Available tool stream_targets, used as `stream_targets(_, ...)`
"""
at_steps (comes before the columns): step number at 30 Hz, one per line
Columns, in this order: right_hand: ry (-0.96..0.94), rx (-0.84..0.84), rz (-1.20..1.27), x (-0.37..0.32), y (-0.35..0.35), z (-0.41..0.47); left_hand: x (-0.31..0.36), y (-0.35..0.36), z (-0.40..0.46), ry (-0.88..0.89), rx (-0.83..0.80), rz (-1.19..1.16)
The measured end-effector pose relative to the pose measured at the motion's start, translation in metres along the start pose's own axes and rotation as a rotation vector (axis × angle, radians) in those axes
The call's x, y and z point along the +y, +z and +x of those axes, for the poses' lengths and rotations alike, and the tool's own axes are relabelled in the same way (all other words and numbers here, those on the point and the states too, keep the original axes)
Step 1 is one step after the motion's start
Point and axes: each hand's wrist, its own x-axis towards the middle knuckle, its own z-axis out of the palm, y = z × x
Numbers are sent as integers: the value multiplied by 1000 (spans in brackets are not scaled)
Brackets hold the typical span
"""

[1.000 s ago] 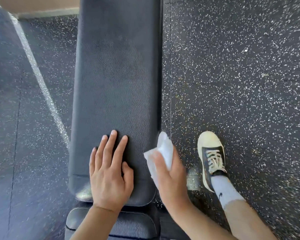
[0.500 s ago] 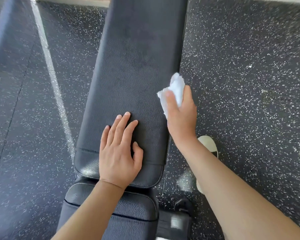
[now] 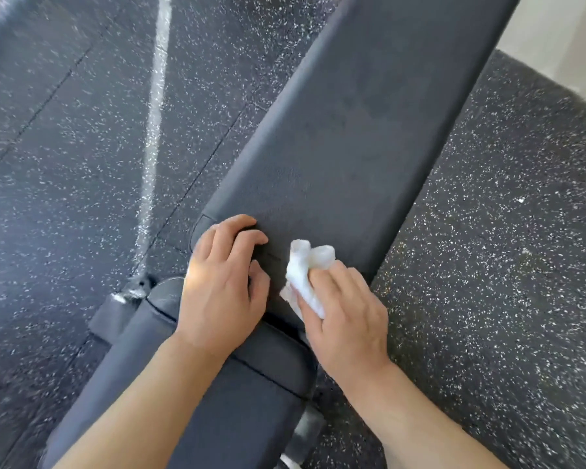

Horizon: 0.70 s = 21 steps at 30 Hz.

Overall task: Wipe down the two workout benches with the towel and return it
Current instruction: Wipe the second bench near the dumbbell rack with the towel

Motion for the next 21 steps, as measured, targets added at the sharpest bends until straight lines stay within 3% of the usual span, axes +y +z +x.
stream_targets(3,-74,-52,-19,-12,5,28,-27,-19,-29,-146,7,23)
stream_targets(9,-212,-150,45,-73,34,108,-31,-24,-39,-692,64,43)
stream_targets(13,-419,-333,-41,-115,56,143,-35,-17,-17,-1058,64,8)
stream_targets(17,-565,-496,-101,-110,58,174,-31,-21,-12,-1036,42,13)
stream_targets(21,-525,-552,-210,-74,54,237,-20,-18,19,-1034,83,-158)
